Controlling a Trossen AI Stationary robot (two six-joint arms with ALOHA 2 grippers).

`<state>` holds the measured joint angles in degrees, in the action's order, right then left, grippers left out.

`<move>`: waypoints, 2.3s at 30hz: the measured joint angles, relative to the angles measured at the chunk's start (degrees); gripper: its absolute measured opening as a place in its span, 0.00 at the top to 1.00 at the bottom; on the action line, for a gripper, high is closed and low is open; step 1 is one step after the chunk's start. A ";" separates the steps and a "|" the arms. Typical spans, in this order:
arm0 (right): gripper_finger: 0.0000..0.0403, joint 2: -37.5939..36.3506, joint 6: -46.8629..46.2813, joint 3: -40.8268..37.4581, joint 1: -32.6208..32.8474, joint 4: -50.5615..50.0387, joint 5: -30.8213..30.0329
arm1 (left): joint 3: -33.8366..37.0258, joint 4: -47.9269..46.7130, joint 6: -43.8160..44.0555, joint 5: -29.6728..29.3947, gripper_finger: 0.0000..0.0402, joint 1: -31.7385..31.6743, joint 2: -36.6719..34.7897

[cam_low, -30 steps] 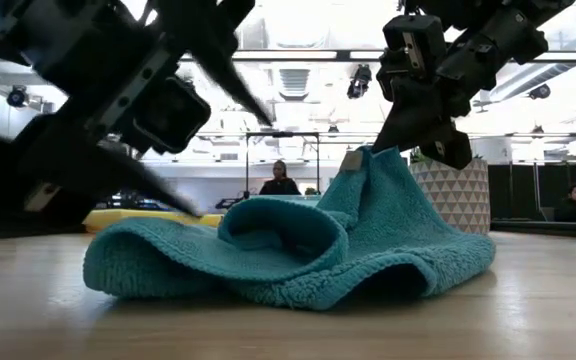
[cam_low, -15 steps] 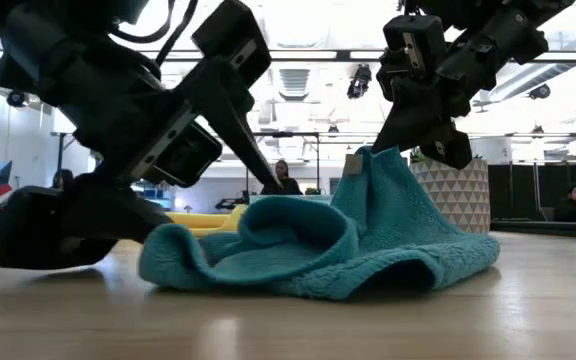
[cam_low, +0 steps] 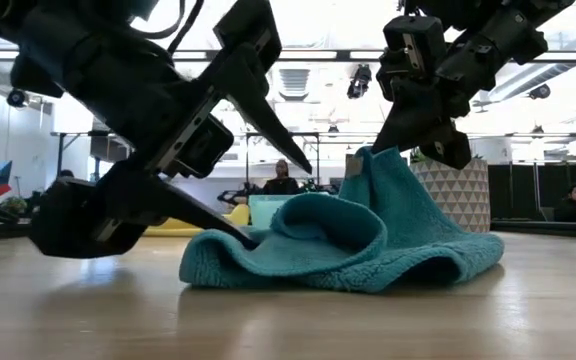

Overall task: Fold microfiber towels
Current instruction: Fold the blue microfiber cloth

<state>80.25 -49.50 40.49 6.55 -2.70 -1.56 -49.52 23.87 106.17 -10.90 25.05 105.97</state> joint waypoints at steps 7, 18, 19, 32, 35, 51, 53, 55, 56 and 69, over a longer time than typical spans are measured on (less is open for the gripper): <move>0.98 0.00 -0.20 0.00 0.02 0.02 0.00 | -0.19 -0.30 0.02 0.31 0.42 -2.69 1.65; 0.98 0.00 -0.79 0.00 0.00 -0.02 0.00 | -0.39 -0.10 -4.43 1.20 0.90 -3.20 1.85; 0.98 0.00 -0.75 0.00 -0.01 0.00 0.00 | -0.36 -0.10 -4.52 0.87 0.95 -3.22 1.74; 0.98 0.00 0.92 0.01 -0.22 -0.68 2.03 | 0.44 7.46 -11.91 5.32 1.00 -3.67 -5.17; 0.98 -0.02 2.91 0.02 -0.22 -2.81 5.12 | 0.80 5.20 -15.34 12.97 1.00 -4.35 -9.01; 0.98 -9.77 6.38 0.01 2.45 -7.74 6.47 | 1.14 -46.47 -28.83 9.12 1.00 -6.86 -34.13; 0.98 -11.27 6.04 0.01 2.58 -7.60 4.62 | 2.06 -45.85 -32.51 5.47 1.00 -6.92 -35.82; 0.98 -12.54 5.43 0.16 2.58 -7.68 3.16 | 3.06 -39.63 -34.97 4.09 1.00 -7.16 -38.59; 0.98 -12.98 4.87 0.34 2.58 -7.75 2.58 | 3.06 -38.37 -34.48 4.31 1.00 -7.80 -40.09; 0.98 -14.11 2.24 3.31 2.69 -8.25 -0.08 | -4.87 -57.58 -42.68 3.22 1.00 -12.29 -46.54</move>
<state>66.14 -47.26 43.80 9.24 -10.95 -1.64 -54.39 -33.71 63.49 -7.67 12.75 59.43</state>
